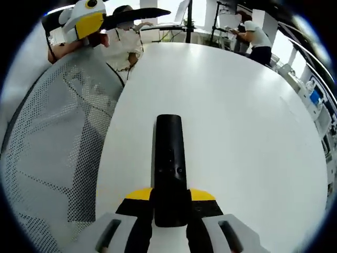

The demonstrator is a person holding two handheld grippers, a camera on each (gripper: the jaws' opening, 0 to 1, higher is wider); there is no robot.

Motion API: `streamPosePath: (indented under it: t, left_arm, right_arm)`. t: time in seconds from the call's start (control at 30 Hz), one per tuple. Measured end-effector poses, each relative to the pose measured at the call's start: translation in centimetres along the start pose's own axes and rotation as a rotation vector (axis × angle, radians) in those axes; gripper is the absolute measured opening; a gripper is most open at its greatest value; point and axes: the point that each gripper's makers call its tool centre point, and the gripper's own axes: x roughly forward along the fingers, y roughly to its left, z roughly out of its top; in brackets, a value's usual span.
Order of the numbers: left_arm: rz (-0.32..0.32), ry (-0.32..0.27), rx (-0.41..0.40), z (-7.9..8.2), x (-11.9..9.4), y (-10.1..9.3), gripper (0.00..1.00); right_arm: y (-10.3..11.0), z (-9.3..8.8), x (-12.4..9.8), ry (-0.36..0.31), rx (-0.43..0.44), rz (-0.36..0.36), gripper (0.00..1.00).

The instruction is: Press the specified remote control buttons in sequence, fully releasing each button before pressing the next.

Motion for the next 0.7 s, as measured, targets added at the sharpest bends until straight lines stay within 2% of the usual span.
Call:
streamPosePath:
  t: [0.17, 0.4, 0.7]
  left_arm:
    - [-0.004, 0.016, 0.009, -0.2, 0.1, -0.1, 1.0]
    - [-0.001, 0.019, 0.01, -0.3, 0.1, 0.0, 1.0]
    - [-0.007, 0.029, 0.014, -0.6, 0.1, -0.1, 1.0]
  right_arm:
    - [-2.9, -1.2, -0.6, 0.035, 0.01, -0.024, 0.21]
    - [-5.9, -2.4, -1.4, 0.042, 0.036, -0.042, 0.21]
    - [-8.8, -2.5, -1.5, 0.056, 0.004, -0.037, 0.21]
